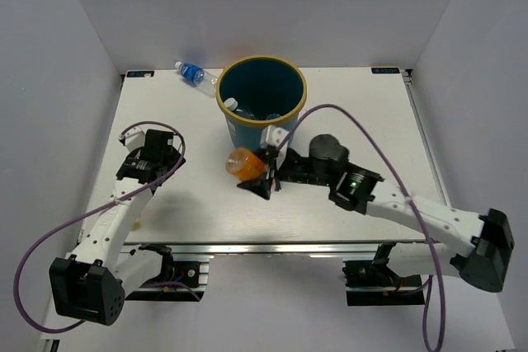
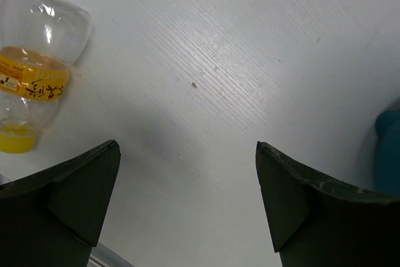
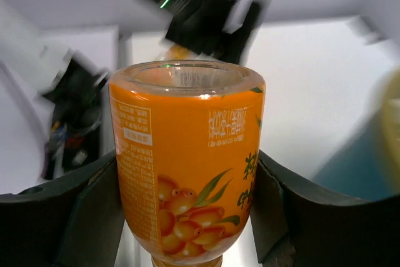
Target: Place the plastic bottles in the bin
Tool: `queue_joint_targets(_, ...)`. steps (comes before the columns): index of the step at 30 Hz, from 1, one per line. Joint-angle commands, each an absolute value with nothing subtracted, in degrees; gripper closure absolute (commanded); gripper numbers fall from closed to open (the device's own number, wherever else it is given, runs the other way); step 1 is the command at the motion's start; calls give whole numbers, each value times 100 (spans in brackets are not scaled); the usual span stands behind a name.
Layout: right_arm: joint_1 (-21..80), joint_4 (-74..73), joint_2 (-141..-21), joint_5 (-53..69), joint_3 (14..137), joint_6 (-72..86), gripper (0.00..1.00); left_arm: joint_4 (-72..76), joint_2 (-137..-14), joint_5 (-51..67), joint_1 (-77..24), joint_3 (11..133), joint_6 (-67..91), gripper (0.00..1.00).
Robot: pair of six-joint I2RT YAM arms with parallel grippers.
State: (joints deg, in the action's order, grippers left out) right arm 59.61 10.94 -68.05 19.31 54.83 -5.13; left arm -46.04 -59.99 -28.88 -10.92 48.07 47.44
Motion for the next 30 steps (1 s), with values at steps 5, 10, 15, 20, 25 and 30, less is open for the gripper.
queue_joint_targets(5,5161,1759,-6863,-582,6677,-309,60,-5194,-5862,-4059,-528,5598,4263,2)
queue_joint_targets(10,4369,792,-8058,-382,7987,-140,55,-5073,-5766,-3981,623,5538,3929,2)
queue_joint_targets(15,4210,212,-8701,-651,8692,-535,14,-4737,-6255,-3692,1589,5071,3524,2)
queue_joint_targets(20,4210,27,-8385,-939,8482,-905,11,-4597,-6653,-3156,2091,5072,3331,2)
queue_joint_targets(25,3999,70,-7490,-1328,7983,-923,11,-4456,-7048,-2550,2259,4975,3217,2)
queue_joint_targets(30,3727,-148,-6594,-1204,7480,-818,11,-4438,-7505,-2259,2268,4948,3182,2)
